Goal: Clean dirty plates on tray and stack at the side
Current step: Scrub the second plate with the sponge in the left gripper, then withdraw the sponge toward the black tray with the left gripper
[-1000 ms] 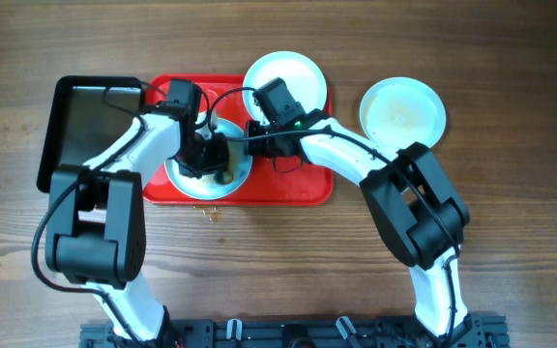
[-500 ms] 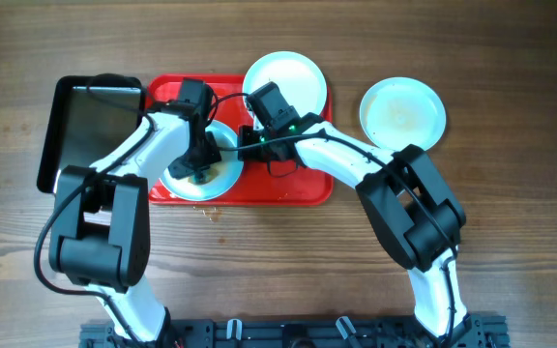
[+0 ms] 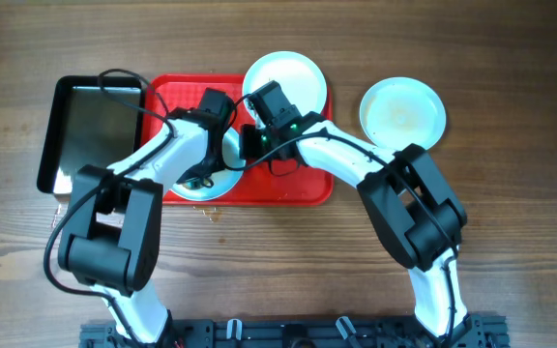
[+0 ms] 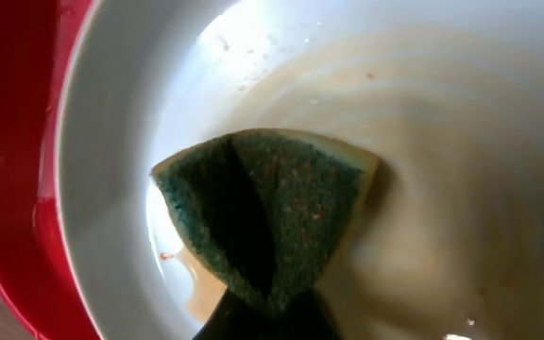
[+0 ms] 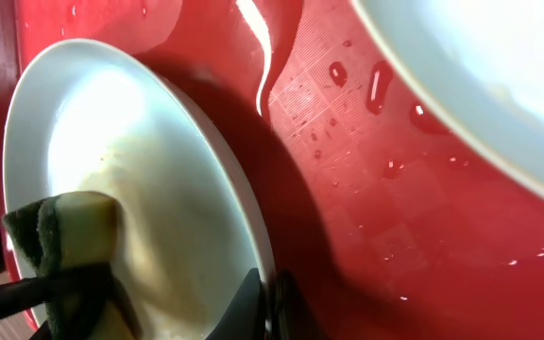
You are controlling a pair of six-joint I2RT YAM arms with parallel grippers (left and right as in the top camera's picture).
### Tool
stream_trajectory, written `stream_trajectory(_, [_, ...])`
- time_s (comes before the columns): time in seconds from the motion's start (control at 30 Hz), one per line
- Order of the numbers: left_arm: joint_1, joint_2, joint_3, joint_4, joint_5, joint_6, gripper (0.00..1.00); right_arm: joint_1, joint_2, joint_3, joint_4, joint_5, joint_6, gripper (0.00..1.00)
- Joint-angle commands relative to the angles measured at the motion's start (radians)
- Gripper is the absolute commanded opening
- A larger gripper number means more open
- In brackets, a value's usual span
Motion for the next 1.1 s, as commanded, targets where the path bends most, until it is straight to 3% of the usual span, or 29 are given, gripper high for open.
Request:
stream_trajectory(0.0, [-0.021, 0.050, -0.070, 0.071, 0.205, 0.288, 0.04, -0.013, 0.024, 0.008, 0.002, 0.009, 0.008, 0.04])
stream_trajectory(0.07, [-0.019, 0.050, -0.071, 0.163, 0.204, 0.377, 0.04, -0.013, 0.024, 0.008, 0.001, 0.009, 0.008, 0.04])
stream_trajectory(0.23, [0.042, 0.050, -0.074, 0.334, 0.200, 0.356, 0.04, -0.013, 0.024, 0.008, -0.003, 0.009, 0.008, 0.04])
stream_trajectory(0.33, [0.129, 0.050, -0.074, 0.343, 0.035, 0.159, 0.04, -0.013, 0.024, 0.008, -0.003, 0.009, 0.008, 0.04])
stream_trajectory(0.4, [0.191, 0.050, -0.074, 0.339, 0.010, 0.071, 0.04, -0.013, 0.024, 0.008, -0.003, 0.009, 0.008, 0.04])
stream_trajectory(0.43, [0.214, 0.049, -0.073, 0.335, 0.026, 0.050, 0.04, -0.013, 0.024, 0.008, -0.003, 0.009, 0.007, 0.04])
stream_trajectory(0.5, [0.263, 0.037, -0.053, 0.305, 0.201, 0.062, 0.04, -0.013, 0.024, 0.008, -0.007, 0.009, -0.002, 0.04])
stream_trajectory(0.6, [0.315, -0.020, 0.028, 0.221, 0.531, 0.157, 0.04, -0.013, 0.024, 0.008, -0.006, 0.009, -0.013, 0.04])
stream_trajectory(0.67, [0.335, -0.067, 0.072, 0.200, 0.628, 0.193, 0.04, -0.013, 0.024, 0.008, -0.006, 0.009, -0.016, 0.05])
stream_trajectory(0.7, [0.345, -0.100, 0.093, 0.195, 0.638, 0.193, 0.04, -0.013, 0.024, 0.008, -0.006, 0.009, -0.017, 0.05])
stream_trajectory(0.8, [0.369, -0.191, 0.112, 0.196, 0.609, 0.197, 0.04, -0.013, 0.024, 0.008, -0.002, 0.014, -0.018, 0.22])
stream_trajectory(1.07, [0.390, -0.212, 0.112, 0.177, 0.498, 0.196, 0.04, -0.010, 0.072, 0.008, 0.060, 0.009, -0.015, 0.21])
